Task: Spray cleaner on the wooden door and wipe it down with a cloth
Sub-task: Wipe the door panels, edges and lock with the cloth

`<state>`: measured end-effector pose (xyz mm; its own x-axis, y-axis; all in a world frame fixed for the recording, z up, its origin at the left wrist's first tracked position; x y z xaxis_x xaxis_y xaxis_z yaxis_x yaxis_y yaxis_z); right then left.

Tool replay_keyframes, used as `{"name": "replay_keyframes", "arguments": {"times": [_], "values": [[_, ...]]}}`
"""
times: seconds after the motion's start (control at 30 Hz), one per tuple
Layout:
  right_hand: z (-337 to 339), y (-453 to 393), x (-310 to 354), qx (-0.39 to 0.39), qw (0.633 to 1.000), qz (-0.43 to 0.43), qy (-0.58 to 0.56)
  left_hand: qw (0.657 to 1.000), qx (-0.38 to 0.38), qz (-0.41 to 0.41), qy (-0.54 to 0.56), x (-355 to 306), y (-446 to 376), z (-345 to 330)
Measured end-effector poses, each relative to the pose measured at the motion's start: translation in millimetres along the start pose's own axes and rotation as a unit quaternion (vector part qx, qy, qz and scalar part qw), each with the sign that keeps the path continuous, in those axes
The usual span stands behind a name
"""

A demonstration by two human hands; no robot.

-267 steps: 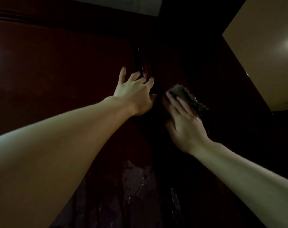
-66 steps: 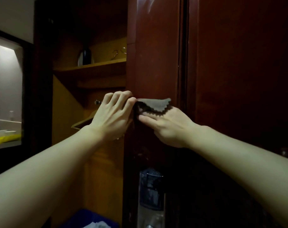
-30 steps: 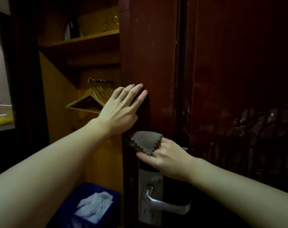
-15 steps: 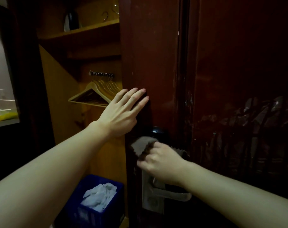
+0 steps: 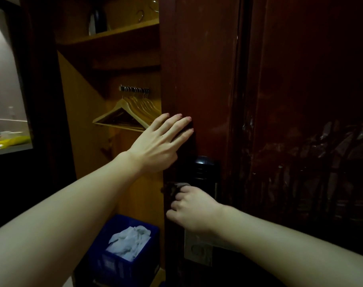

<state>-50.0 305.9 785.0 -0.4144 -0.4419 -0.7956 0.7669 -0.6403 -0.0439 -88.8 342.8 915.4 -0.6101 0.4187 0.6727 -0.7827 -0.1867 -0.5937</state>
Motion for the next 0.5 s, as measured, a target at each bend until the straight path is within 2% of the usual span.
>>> {"name": "replay_keyframes", "arguments": {"times": [0.03,0.1,0.13,0.2,0.33,0.5], "values": [[3,5,-6,-0.031,0.999,0.010,0.008,1.000,-0.001,-0.006,0.002,-1,-1,1],[18,21,-33,-0.145,0.989,-0.005,0.029,1.000,-0.011,-0.013,0.011,-3,-5,4],[25,33,-51,-0.202,0.978,-0.028,0.039,1.000,-0.021,-0.011,0.016,-2,-9,6],[28,59,-85,-0.264,0.959,-0.090,0.049,0.998,-0.048,0.005,0.033,-1,-19,12],[10,99,-97,-0.280,0.941,-0.172,0.074,0.991,-0.108,0.033,0.074,-7,-47,26],[2,124,-110,-0.193,0.968,-0.116,0.112,0.986,-0.143,0.007,0.090,-27,-66,33]]}}
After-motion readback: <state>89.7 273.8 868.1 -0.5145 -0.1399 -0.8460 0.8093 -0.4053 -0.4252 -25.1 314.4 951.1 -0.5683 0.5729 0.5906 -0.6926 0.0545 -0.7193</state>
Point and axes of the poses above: each hand's wrist, its own y-axis away from the middle knuckle, its own z-axis out of the back of the hand, x = y × z, the point moved 7 cm from there along -y, towards the middle knuckle, and after that the axes turned 8 degrees about y, right-handed, at the moved point
